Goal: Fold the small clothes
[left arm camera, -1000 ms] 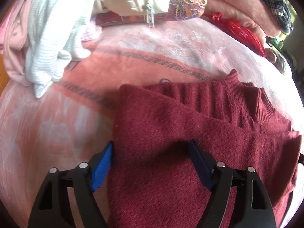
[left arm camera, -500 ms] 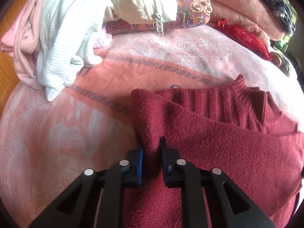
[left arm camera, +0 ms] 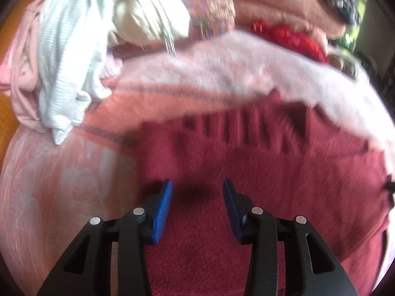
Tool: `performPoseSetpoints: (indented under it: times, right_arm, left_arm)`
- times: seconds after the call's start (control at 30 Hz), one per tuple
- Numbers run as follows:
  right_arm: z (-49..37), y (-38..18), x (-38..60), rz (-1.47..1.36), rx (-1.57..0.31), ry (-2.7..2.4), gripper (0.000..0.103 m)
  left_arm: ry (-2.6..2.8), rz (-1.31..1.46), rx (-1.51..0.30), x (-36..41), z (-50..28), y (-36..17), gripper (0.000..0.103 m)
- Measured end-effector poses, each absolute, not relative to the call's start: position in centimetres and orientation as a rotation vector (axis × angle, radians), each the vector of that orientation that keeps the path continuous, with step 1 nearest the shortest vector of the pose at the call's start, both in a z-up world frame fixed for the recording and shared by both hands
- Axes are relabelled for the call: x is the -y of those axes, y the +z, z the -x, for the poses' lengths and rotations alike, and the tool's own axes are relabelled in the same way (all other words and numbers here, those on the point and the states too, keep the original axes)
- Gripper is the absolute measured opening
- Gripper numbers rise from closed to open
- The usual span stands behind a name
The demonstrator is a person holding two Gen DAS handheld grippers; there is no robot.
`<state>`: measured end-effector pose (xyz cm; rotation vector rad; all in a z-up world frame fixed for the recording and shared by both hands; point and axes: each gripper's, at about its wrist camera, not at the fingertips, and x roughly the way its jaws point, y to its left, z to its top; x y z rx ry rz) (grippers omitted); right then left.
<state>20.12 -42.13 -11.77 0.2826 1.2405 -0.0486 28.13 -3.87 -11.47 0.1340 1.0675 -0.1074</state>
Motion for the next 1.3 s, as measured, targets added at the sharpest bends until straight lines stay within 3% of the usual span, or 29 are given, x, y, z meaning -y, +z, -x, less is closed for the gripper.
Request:
performPoseSetpoints:
  times: [0.07, 0.2, 0.33, 0.4, 0.47, 0.67, 0.87, 0.97, 1.0, 1.17, 1.3]
  right_arm:
    - [-20.1, -12.2, 42.4, -0.306, -1.243, -0.042, 0.013]
    - [-18.9, -10.5, 42.7, -0.352, -1.212, -0.003, 0.02]
    - [-14.2, -7.2, 42.0, -0.323, -1.2, 0.051, 0.025]
    - [-10.3, -5.6, 41.4, -0.295, -1.185, 0.098, 0.037]
    - [-6.0, -4.5, 40.7, -0.263, -1.165, 0.166, 0.039]
    - [6.1, -6.7, 39.5, -0.273, -1.248, 0.225, 0.04]
    - [9.3, -9.2, 39.7, -0.286, -1.341, 0.127, 0.042]
    - [11.1, -9.6, 40.0, -0.337, -1.299, 0.023, 0.06]
    - [11.7, -9.9, 39.8, -0.34, -1.311, -0.002, 0.061]
    - [13.9, -11.0, 35.8, -0.35, -1.351, 0.024, 0.057]
    - [15.4, -12.8, 34.8, -0.363, -1.425, 0.01, 0.052]
  left_arm:
    - [-0.108, -0.139, -1.064, 3.8, -28.1, -12.4, 0.049]
    - [-0.13, -0.133, -1.073, 3.6, -27.9, -11.6, 0.049]
    - [-0.176, -0.101, -1.104, 1.9, -25.5, -8.9, 0.075]
    - [-0.194, -0.163, -1.08, 0.7, -22.3, -7.3, 0.081]
    - [-0.214, -0.195, -1.072, -1.6, -18.3, -6.3, 0.086]
    - [-0.229, -0.16, -1.204, -7.4, -8.6, -7.8, 0.088]
    - [-0.265, -0.194, -1.323, -9.1, -3.7, -11.5, 0.088]
    - [-0.253, -0.216, -1.309, -9.4, -3.2, -11.9, 0.087]
    - [-0.257, -0.217, -1.293, -9.7, -3.0, -11.8, 0.086]
    - [-0.29, -0.134, -1.288, -11.6, -1.6, -12.6, 0.086]
    - [-0.291, -0.258, -1.328, -12.3, 0.1, -13.1, 0.081]
